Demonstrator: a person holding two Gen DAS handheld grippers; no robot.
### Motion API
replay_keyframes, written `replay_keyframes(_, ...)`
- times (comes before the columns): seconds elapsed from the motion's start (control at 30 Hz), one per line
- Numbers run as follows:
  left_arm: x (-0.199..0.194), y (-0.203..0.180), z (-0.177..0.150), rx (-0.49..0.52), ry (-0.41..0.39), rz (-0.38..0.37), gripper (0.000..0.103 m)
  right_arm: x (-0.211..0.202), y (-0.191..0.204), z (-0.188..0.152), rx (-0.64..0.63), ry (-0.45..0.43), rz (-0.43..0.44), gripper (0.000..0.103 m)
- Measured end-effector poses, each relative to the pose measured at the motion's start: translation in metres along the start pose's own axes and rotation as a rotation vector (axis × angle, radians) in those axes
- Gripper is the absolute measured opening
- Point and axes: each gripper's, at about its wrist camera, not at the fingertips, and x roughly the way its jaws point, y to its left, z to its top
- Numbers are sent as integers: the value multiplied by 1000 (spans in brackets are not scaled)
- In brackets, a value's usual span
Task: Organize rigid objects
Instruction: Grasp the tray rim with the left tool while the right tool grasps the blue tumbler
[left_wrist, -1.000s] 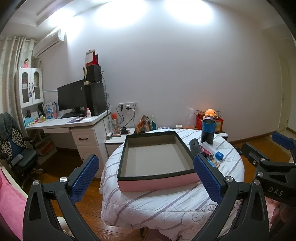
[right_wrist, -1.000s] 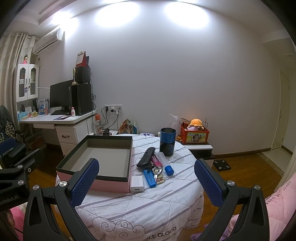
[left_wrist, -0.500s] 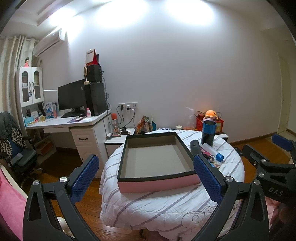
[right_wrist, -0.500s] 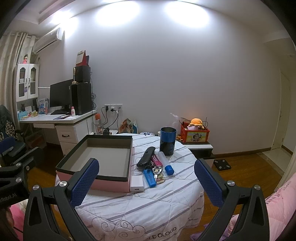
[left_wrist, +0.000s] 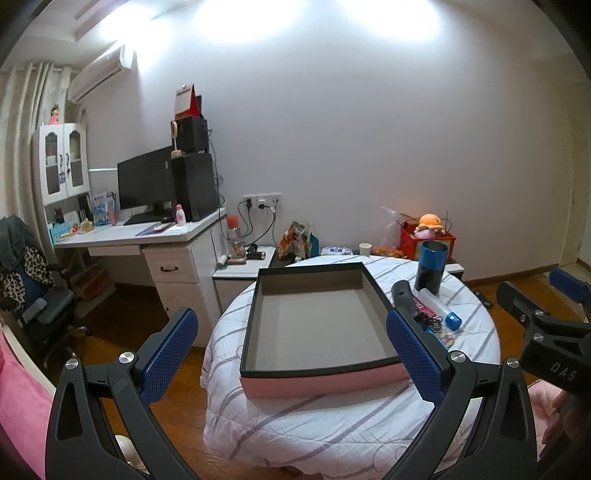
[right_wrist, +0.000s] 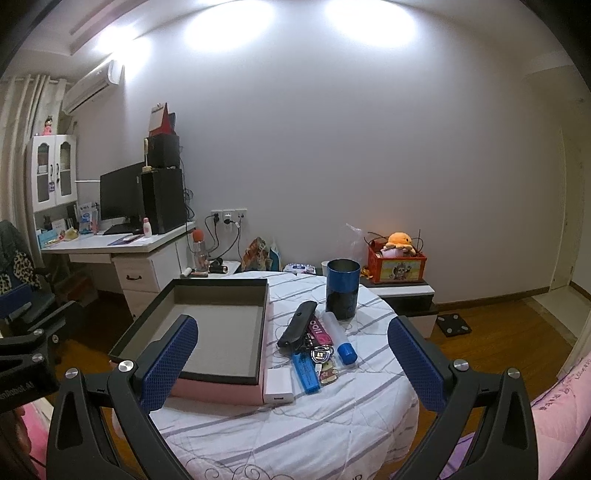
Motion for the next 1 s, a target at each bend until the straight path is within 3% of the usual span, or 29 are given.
replay_keyframes(0.5,62,21,13,-4,97,59,103,52,-12,10,-36,84,-1,103)
replay_keyframes(1.0,143,41,-11,-26,267,70,103,121,-31,1,-39,201,-13,103)
